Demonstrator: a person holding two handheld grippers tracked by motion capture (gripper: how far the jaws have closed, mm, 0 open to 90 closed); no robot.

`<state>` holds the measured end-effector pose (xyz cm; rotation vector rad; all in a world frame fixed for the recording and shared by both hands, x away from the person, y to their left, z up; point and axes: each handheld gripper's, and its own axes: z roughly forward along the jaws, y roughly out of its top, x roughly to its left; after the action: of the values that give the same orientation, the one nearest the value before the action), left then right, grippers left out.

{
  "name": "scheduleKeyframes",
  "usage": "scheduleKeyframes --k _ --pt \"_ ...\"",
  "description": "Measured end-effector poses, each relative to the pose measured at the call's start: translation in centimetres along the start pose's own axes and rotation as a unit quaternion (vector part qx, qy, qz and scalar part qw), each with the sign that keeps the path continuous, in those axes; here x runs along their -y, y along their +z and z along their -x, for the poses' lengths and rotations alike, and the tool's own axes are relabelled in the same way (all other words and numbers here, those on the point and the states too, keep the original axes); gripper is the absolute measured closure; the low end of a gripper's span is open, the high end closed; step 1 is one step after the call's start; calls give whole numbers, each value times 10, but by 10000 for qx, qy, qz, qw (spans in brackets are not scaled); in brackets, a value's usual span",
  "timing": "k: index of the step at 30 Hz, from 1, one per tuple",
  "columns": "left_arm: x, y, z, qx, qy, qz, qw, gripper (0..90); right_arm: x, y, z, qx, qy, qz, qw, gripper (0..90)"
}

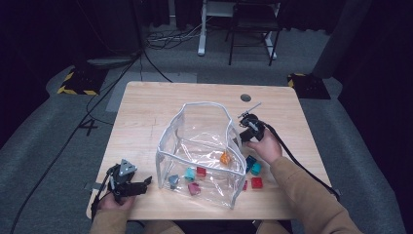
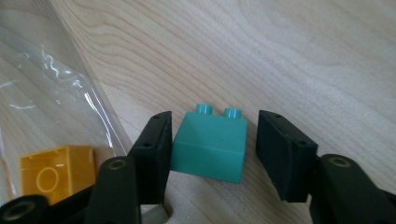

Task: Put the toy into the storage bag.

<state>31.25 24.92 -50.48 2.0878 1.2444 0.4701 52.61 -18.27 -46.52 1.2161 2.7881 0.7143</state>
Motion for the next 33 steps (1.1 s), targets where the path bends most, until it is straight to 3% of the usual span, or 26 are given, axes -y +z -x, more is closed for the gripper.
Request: scheduleKeyframes --k 5,20,33 --pt "0 0 0 1 0 -1 10000 205 0 -3 -1 108 -86 10 9999 586" --pt "0 0 0 0 1 -1 10000 205 0 -44 -6 162 -125 557 9982 588" --pt "0 0 0 -2 -1 0 10000 205 4 -89 -15 37 -264 1170 9928 587"
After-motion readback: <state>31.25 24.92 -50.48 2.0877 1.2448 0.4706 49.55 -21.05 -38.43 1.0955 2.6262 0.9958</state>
